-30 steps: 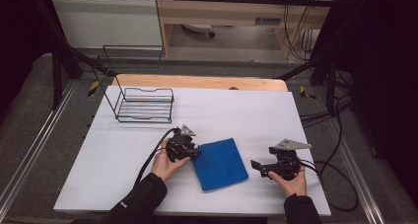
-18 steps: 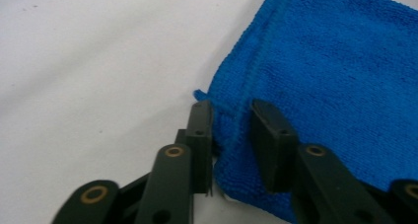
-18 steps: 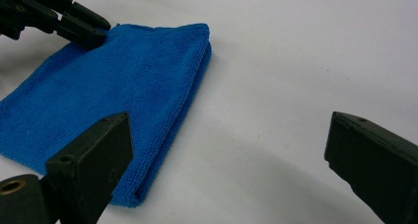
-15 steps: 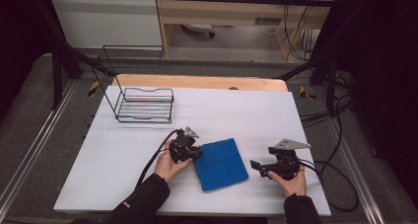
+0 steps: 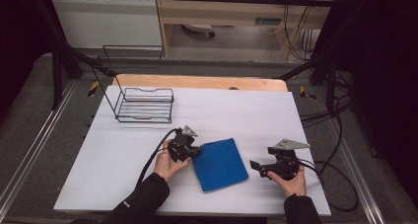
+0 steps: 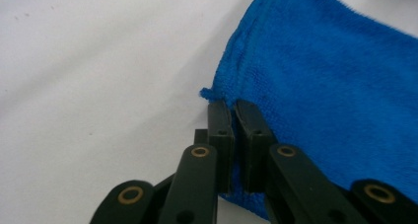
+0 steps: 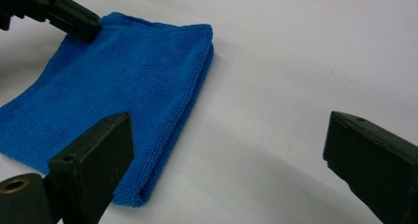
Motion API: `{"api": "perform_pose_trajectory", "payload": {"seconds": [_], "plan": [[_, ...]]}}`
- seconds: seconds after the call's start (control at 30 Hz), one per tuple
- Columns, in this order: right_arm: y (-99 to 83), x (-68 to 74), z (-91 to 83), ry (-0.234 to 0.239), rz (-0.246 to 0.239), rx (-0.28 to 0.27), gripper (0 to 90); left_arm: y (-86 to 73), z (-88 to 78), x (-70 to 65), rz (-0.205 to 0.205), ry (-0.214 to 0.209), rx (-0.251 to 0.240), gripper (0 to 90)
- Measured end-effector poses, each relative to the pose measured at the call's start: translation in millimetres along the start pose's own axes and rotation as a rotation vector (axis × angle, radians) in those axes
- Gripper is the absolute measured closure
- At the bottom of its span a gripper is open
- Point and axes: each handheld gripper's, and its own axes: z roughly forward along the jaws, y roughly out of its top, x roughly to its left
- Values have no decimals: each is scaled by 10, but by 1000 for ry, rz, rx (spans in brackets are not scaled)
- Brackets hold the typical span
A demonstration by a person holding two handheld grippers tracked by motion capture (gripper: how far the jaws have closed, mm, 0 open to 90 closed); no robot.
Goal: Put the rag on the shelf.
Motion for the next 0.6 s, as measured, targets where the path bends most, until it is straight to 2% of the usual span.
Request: {"api": "perform_pose_trajectory", "payload": {"seconds": [0.17, 0.33, 0.6], "plan": [[8, 18, 12, 1, -6, 4, 70, 1, -124, -40, 14, 7, -10, 862], [36, 61, 47, 14, -9, 0, 81, -39, -257, -74, 33, 42, -5, 862], [39, 84, 72, 20, -1, -4, 84, -187, -451, -14, -15, 95, -21, 863]]}}
